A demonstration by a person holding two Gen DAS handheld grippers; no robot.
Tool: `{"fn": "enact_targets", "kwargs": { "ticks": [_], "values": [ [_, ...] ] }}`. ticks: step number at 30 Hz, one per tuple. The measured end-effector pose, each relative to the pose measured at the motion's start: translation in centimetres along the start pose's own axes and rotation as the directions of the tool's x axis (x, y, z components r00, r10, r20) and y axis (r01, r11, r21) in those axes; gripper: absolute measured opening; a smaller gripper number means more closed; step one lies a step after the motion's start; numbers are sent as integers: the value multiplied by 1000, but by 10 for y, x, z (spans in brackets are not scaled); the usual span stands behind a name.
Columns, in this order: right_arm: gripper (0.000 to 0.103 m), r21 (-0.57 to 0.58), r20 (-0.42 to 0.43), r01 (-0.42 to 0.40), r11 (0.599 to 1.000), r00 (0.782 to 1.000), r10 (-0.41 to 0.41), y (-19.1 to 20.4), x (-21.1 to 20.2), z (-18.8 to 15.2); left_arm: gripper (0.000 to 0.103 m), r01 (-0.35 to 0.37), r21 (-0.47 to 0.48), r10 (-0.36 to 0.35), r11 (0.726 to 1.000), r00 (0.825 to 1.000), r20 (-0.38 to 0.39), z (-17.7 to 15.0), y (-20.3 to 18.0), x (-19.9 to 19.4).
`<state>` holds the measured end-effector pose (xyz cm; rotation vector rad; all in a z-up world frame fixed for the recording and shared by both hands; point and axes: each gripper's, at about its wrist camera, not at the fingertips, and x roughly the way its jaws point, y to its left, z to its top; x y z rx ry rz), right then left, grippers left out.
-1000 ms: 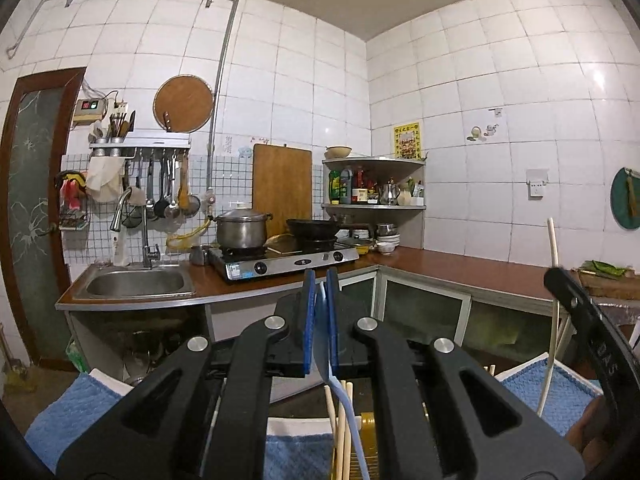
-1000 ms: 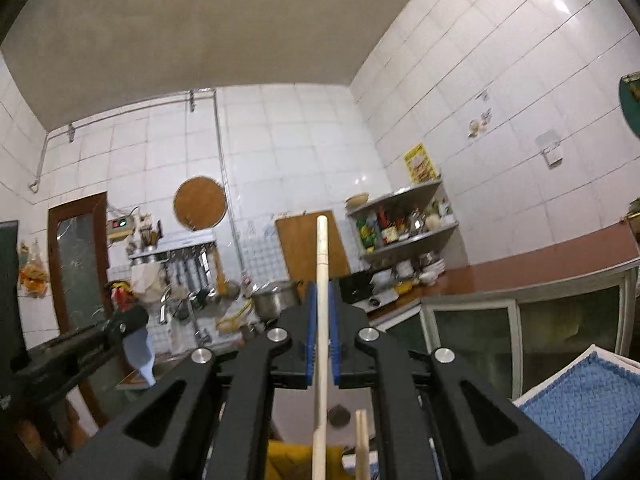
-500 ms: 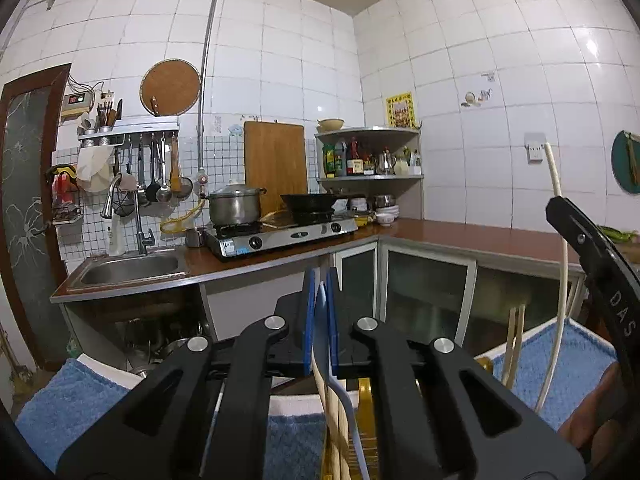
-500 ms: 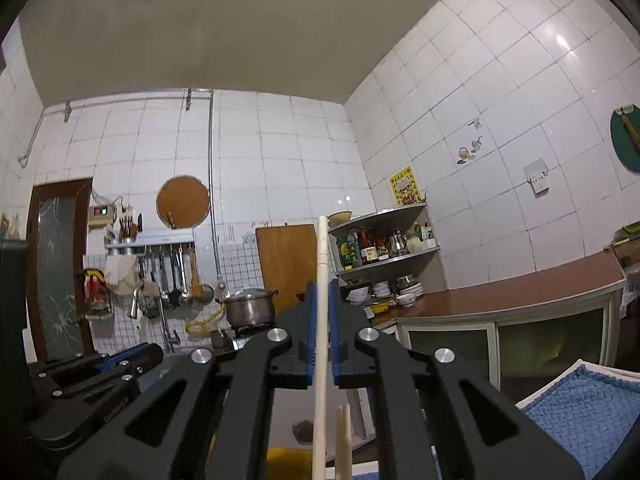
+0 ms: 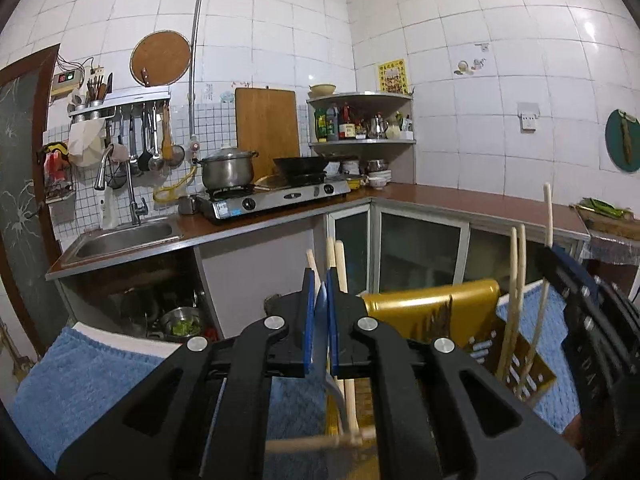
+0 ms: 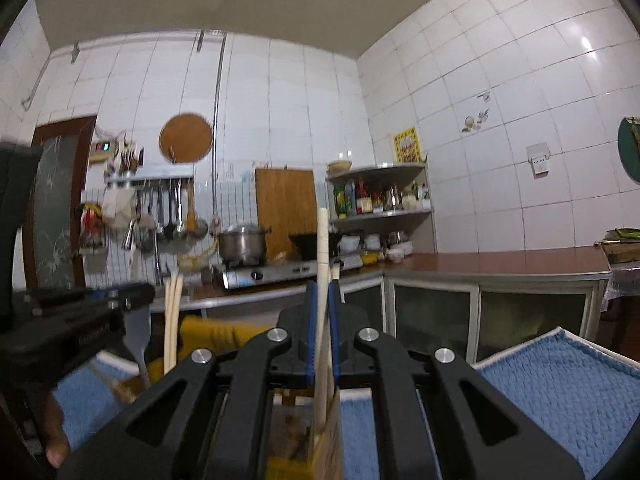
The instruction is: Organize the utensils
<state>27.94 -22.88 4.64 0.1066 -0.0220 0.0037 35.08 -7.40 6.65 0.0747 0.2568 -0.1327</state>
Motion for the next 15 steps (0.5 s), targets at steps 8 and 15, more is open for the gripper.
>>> {"fn": "enact_targets", "kwargs": {
  "ticks": [8, 15],
  "values": [
    [35, 34, -233, -35, 999, 972, 42, -10, -11, -7, 56, -7, -46, 7, 999, 1000, -8, 12, 8, -44],
    [49, 65, -299, -48, 997, 952, 65, -25, -62, 15, 87, -31, -102, 28, 994, 999, -33, 22, 35, -119]
  ]
}}
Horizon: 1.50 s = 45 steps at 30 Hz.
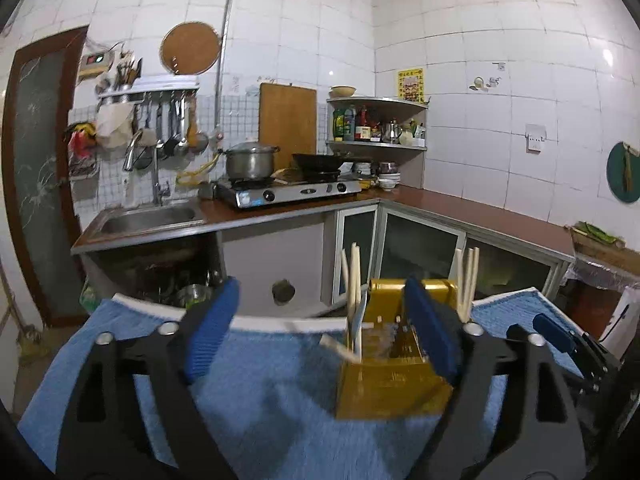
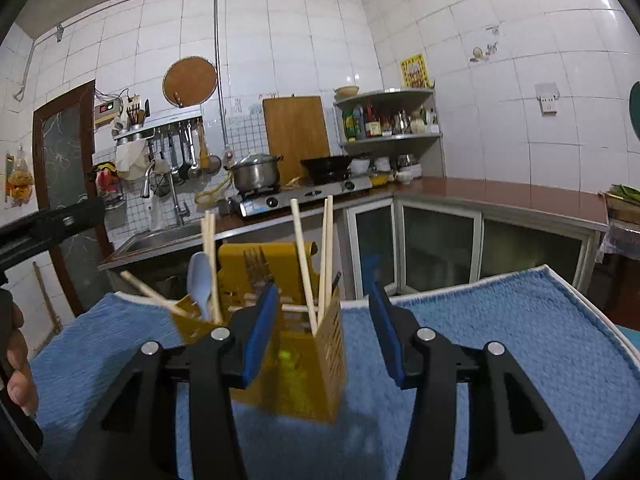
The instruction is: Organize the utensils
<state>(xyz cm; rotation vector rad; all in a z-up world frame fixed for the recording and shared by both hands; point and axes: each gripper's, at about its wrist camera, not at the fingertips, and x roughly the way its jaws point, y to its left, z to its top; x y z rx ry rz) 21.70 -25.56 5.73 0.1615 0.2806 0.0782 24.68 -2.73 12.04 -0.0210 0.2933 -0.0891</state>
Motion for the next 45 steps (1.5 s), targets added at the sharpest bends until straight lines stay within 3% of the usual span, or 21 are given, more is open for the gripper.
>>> {"fn": "enact_targets", "kwargs": {
  "ticks": [3, 9, 17, 24, 30, 35, 45],
  "values": [
    [58, -19, -3, 3, 1000, 1000, -3, 3, -33, -2, 98, -15, -11, 15, 1000, 1000, -7, -11, 9, -35],
    [74, -48, 5, -11, 999, 1000, 12, 14, -98, -18, 98, -21, 28, 22, 999, 999, -28, -38, 12, -96],
    [91, -69, 6, -2, 998, 1000, 3, 27, -157, -44, 98, -72, 43, 71, 997, 997, 25, -77, 17, -162],
    [96, -77, 13, 29, 997, 1000, -28, 22, -176, -79, 98, -114, 4, 114, 993, 993, 30, -123, 25, -174],
    [98, -74, -4, 28, 997, 1000, -28, 18, -167, -98, 98, -145, 21, 144, 989, 989, 45, -149, 22, -168],
    [98, -91, -25, 35, 995, 999, -37, 20, -160, -108, 98, -152, 59, 148, 987, 987, 65, -165, 12, -162],
    [98, -93, -33, 73, 993, 997, -76, 20, -160, -114, 98, -137, 67, 136, 988, 991, 15, -173, 13, -151]
  ]
}}
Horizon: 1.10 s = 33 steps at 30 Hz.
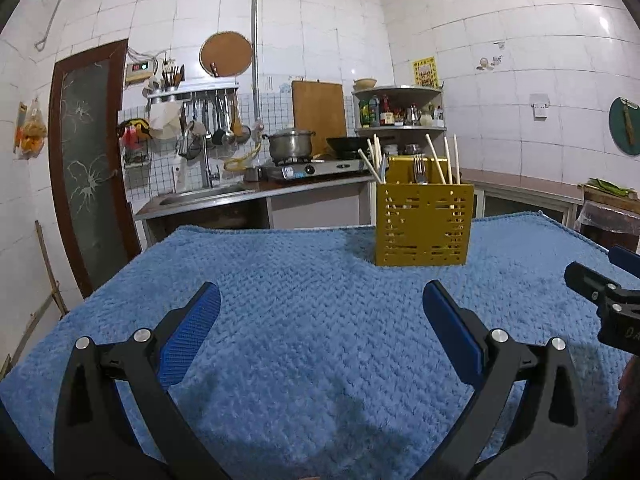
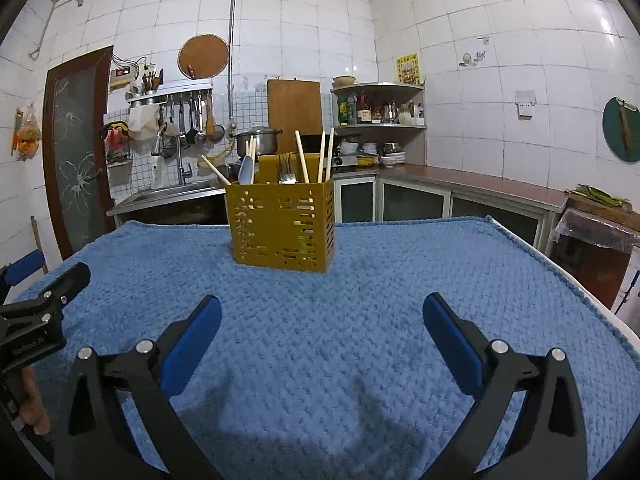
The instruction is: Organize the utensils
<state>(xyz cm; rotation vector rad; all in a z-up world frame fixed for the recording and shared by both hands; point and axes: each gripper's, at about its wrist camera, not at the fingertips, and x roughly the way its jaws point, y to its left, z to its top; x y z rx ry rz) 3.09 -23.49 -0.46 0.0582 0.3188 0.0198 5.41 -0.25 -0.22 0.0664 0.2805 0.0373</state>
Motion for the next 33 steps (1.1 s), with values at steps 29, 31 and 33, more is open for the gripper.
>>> {"fn": "enact_targets", "kwargs": {
  "ticks": [29, 31, 33],
  "values": [
    [98, -30, 1, -4, 1000, 1000, 4, 7, -3, 1, 98, 7, -54, -10, 999, 999, -49, -4, 10, 10],
    [98, -29, 1, -4, 1000, 1000, 4, 7, -3, 1, 98, 7, -54, -10, 998, 999, -50, -5, 10, 11],
    [98, -30, 2, -4, 1000, 1000, 4, 7, -3, 1, 98, 7, -57, -10, 998, 999, -52, -5, 10, 11]
  ]
}}
